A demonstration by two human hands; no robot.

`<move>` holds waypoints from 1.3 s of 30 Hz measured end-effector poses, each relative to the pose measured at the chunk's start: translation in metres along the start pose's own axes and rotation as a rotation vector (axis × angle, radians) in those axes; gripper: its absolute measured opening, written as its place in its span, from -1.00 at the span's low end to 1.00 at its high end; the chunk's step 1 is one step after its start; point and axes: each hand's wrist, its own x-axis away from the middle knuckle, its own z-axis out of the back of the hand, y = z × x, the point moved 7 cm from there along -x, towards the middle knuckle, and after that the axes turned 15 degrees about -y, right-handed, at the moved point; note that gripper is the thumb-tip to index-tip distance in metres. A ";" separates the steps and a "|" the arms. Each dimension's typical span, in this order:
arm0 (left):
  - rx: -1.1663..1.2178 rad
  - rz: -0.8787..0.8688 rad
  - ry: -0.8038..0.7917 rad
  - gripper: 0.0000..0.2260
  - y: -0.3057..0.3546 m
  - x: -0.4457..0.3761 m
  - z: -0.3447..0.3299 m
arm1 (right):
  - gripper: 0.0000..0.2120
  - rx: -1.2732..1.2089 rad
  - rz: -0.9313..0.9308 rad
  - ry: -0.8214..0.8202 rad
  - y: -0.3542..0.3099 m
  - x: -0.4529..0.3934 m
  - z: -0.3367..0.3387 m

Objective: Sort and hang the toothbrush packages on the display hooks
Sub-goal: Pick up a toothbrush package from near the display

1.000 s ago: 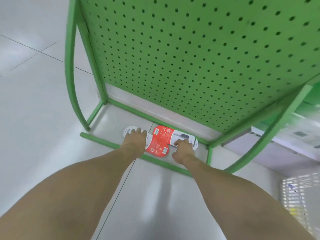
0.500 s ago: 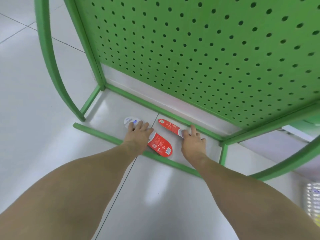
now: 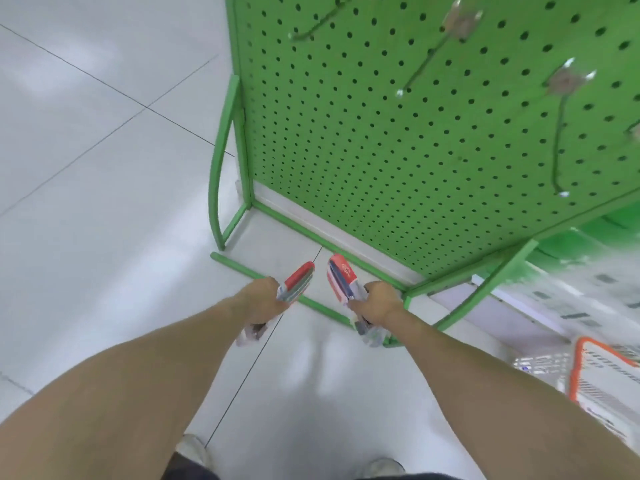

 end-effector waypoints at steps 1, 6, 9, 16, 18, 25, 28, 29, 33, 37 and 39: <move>0.046 0.008 -0.009 -0.81 0.002 0.034 0.004 | -0.77 -0.011 0.006 -0.076 -0.009 0.033 0.003; 0.231 0.038 -0.031 -0.77 0.033 0.216 0.041 | -0.94 -0.051 0.027 -0.378 -0.064 0.228 0.031; 0.323 -0.030 -0.048 -0.90 0.064 0.315 0.063 | -0.80 -0.010 0.069 -0.375 -0.098 0.341 0.069; 0.589 -0.137 0.066 -0.93 0.149 0.486 0.094 | -0.34 0.042 0.185 -0.203 -0.118 0.517 0.157; 0.619 -0.161 0.110 -0.88 0.171 0.512 0.103 | -0.32 0.065 0.211 -0.115 -0.117 0.546 0.183; 0.790 -0.227 0.220 -0.93 0.215 0.556 0.127 | -0.50 -0.245 0.399 0.337 -0.118 0.618 0.274; 0.875 -0.234 0.276 -0.89 0.228 0.565 0.135 | -0.54 -0.548 0.515 0.397 -0.125 0.619 0.290; 0.902 -0.231 0.285 -0.88 0.230 0.564 0.136 | -0.58 -0.642 0.545 0.415 -0.126 0.615 0.292; 0.976 -0.227 0.318 -0.87 0.237 0.567 0.141 | -0.64 -0.883 0.575 0.432 -0.131 0.589 0.294; 0.984 -0.221 0.336 -0.88 0.245 0.568 0.144 | -0.63 -0.979 0.540 0.427 -0.130 0.567 0.295; 0.996 -0.225 0.332 -0.88 0.249 0.569 0.144 | -0.61 -0.995 0.530 0.423 -0.129 0.562 0.298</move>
